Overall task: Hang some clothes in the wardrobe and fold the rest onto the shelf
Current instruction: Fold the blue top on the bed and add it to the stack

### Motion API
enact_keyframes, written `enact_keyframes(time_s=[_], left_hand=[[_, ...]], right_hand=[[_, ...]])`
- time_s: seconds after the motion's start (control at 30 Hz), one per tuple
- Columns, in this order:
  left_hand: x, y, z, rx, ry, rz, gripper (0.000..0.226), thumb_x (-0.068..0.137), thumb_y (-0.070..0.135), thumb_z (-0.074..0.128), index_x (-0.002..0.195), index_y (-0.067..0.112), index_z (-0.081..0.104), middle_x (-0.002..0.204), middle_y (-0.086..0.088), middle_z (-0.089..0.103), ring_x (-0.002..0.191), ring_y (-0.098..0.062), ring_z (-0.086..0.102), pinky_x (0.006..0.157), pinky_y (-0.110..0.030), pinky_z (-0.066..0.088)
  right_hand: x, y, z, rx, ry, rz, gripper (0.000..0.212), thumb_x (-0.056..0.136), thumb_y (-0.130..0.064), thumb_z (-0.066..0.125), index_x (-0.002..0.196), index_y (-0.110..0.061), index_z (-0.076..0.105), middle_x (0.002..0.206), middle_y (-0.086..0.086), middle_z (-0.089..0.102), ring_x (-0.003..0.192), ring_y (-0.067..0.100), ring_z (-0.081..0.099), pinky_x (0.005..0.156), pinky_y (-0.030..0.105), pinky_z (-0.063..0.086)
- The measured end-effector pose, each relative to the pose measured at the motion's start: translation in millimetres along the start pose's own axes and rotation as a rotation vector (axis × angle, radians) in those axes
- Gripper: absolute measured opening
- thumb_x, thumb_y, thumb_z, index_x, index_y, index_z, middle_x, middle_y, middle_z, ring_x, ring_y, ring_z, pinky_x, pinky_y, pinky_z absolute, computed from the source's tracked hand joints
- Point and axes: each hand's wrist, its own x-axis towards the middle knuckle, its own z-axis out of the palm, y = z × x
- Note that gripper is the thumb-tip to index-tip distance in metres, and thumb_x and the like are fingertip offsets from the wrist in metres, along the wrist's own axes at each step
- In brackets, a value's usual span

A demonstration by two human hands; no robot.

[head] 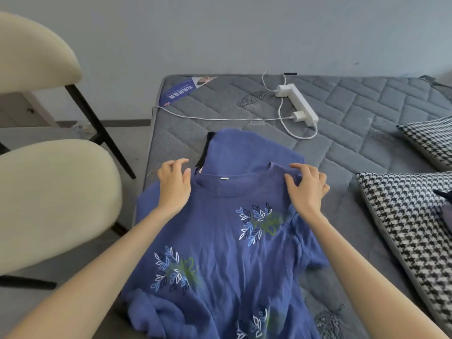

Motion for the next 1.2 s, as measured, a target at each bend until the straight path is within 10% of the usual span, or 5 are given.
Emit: enact_keyframes(time_s=[0.27, 0.53, 0.7, 0.9, 1.2], left_hand=[[-51, -7, 7, 0.061, -0.067, 0.094, 0.028, 0.099, 0.018, 0.043, 0.125, 0.017, 0.056, 0.128, -0.008, 0.051, 0.122, -0.030, 0.039, 0.097, -0.028, 0.027], [-108, 4, 46, 0.184, -0.471, 0.174, 0.040, 0.101, 0.028, 0.039, 0.142, 0.030, 0.041, 0.152, 0.002, 0.030, 0.138, -0.026, 0.026, 0.111, -0.045, 0.027], [-130, 2, 74, 0.355, -0.737, 0.037, 0.058, 0.098, 0.049, 0.037, 0.149, 0.046, 0.008, 0.158, 0.011, -0.017, 0.144, -0.031, -0.022, 0.107, -0.069, -0.001], [-130, -1, 79, 0.466, -0.787, 0.057, 0.077, 0.090, 0.059, 0.047, 0.146, 0.051, -0.006, 0.154, 0.010, -0.030, 0.139, -0.035, -0.032, 0.103, -0.074, 0.002], [-126, 3, 79, 0.499, -0.807, 0.044, 0.084, 0.086, 0.061, 0.052, 0.145, 0.052, -0.007, 0.153, 0.012, -0.031, 0.139, -0.036, -0.031, 0.102, -0.076, 0.008]], right_hand=[[-43, 20, -23, 0.083, 0.087, 0.070, 0.021, 0.092, -0.023, 0.058, 0.113, -0.020, 0.059, 0.123, 0.002, 0.052, 0.118, 0.026, 0.040, 0.098, 0.038, 0.025], [-77, 92, -33, 0.125, -0.127, 0.749, 0.045, 0.097, -0.031, 0.048, 0.131, -0.001, 0.047, 0.141, 0.024, 0.041, 0.131, 0.041, 0.035, 0.106, 0.041, 0.030], [-85, 101, -33, 0.232, -0.293, 0.718, 0.041, 0.091, -0.045, 0.056, 0.073, -0.010, 0.047, 0.080, 0.008, 0.052, 0.065, 0.020, 0.045, 0.060, 0.034, 0.036], [-67, 98, -41, 0.621, -0.368, 0.898, 0.045, 0.085, -0.030, 0.071, 0.117, -0.003, 0.057, 0.119, 0.007, 0.059, 0.106, 0.025, 0.056, 0.088, 0.036, 0.047], [-61, 106, -52, 1.119, -0.478, 0.967, 0.039, 0.096, -0.042, 0.053, 0.126, -0.018, 0.060, 0.095, 0.002, 0.072, 0.079, 0.016, 0.070, 0.062, 0.027, 0.059]])
